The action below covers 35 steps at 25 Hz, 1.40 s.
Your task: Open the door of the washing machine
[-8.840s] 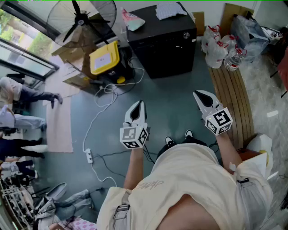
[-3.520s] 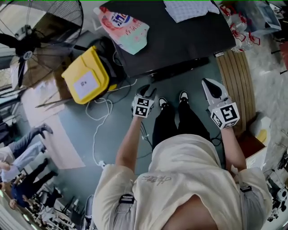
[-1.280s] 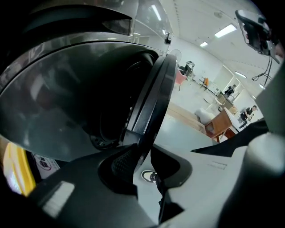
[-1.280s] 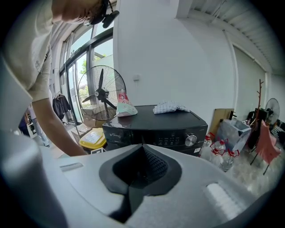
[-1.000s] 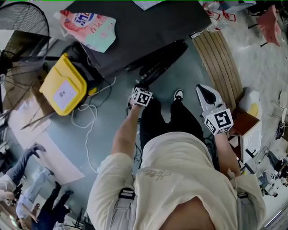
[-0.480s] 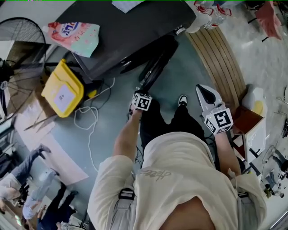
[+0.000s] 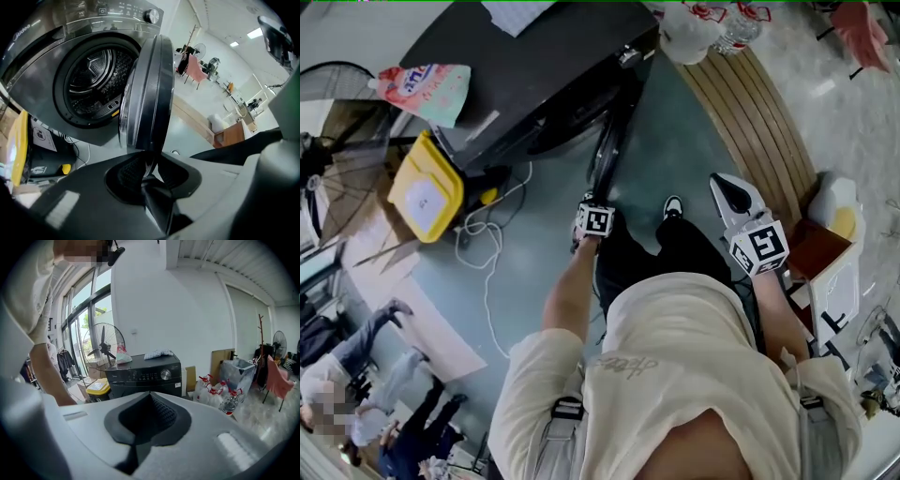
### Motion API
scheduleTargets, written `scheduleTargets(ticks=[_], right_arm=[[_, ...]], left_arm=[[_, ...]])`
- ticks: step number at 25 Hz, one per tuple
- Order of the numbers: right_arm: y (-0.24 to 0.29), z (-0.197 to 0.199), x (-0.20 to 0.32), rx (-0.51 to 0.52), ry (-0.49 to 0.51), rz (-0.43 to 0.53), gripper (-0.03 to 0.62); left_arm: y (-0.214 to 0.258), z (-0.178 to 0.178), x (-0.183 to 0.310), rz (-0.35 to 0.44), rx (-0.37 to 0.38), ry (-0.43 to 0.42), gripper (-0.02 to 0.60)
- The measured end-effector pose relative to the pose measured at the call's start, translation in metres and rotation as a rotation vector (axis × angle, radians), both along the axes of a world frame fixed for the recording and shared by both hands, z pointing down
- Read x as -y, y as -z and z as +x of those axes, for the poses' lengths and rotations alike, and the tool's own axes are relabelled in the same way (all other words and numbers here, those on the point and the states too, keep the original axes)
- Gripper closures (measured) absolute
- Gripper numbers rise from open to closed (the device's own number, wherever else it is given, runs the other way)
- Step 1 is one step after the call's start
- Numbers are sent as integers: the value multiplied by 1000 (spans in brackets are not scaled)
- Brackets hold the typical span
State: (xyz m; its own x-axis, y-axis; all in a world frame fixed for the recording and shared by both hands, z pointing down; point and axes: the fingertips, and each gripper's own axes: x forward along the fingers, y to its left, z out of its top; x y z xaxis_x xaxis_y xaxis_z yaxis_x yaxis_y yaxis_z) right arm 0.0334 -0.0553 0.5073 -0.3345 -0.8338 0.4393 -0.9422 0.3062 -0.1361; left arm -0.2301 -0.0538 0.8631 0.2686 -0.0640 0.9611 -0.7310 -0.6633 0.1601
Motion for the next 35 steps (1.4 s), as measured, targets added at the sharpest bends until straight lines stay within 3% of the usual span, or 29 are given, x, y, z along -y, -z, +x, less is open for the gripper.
scheduleTargets(ticks=[14, 21, 23, 25, 28, 30, 31, 32, 34, 35], right_arm=[[-16, 74, -49, 46, 14, 10, 594], [-22, 96, -66, 74, 6, -25, 594], [-22, 98, -70, 77, -1, -35, 594], [-21, 98, -75, 75, -11, -44, 594], [-18, 94, -78, 69, -27, -46, 594], [-16, 90, -79, 61, -42, -47, 594], [-15, 89, -80, 55, -51, -48, 594], [-14, 88, -80, 48, -60, -50, 594], [-12, 86, -82, 33, -78, -56, 594], [-10, 84, -83, 25, -87, -59, 594]], left_arm=[[-1, 81, -60, -25, 20, 40, 477], [1, 127, -111, -249, -61, 118, 472], [3, 136, -112, -254, -69, 110, 471], [4, 138, -100, -188, -47, 86, 471], [6, 150, -112, -239, -84, 87, 469], [2, 137, -88, -101, -18, 39, 468], [2, 136, -84, -75, -10, 27, 466], [3, 142, -89, -103, -32, 30, 466], [6, 161, -110, -230, -114, 61, 463], [6, 164, -111, -238, -119, 63, 462]])
